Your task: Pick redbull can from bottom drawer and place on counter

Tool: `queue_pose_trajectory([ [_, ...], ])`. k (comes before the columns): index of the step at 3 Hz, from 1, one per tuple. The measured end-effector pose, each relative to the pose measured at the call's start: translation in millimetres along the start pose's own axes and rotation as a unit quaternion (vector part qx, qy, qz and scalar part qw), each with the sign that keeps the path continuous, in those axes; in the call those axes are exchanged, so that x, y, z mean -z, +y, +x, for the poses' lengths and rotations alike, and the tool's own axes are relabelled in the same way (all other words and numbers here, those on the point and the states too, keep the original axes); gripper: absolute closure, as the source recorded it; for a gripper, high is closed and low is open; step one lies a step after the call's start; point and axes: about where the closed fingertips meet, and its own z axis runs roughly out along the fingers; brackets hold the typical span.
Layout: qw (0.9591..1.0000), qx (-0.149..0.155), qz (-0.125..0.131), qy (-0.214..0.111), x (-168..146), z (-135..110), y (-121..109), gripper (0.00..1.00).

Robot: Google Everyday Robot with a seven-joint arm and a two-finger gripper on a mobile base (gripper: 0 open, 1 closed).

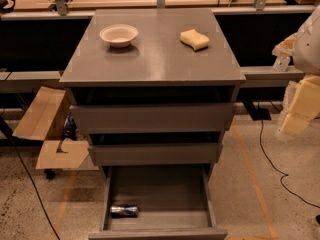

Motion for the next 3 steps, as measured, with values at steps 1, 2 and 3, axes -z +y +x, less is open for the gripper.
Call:
queue_pose_trajectory([
  [1,1.0,0.0,0.0,0.0,0,0,0,0.0],
  [2,0.9997,-0.01,0.006,-0.021,-14,-4,-1,0.0],
  [3,0.9981,-0.022,0.005,-0.058,-60,-13,-1,0.0],
])
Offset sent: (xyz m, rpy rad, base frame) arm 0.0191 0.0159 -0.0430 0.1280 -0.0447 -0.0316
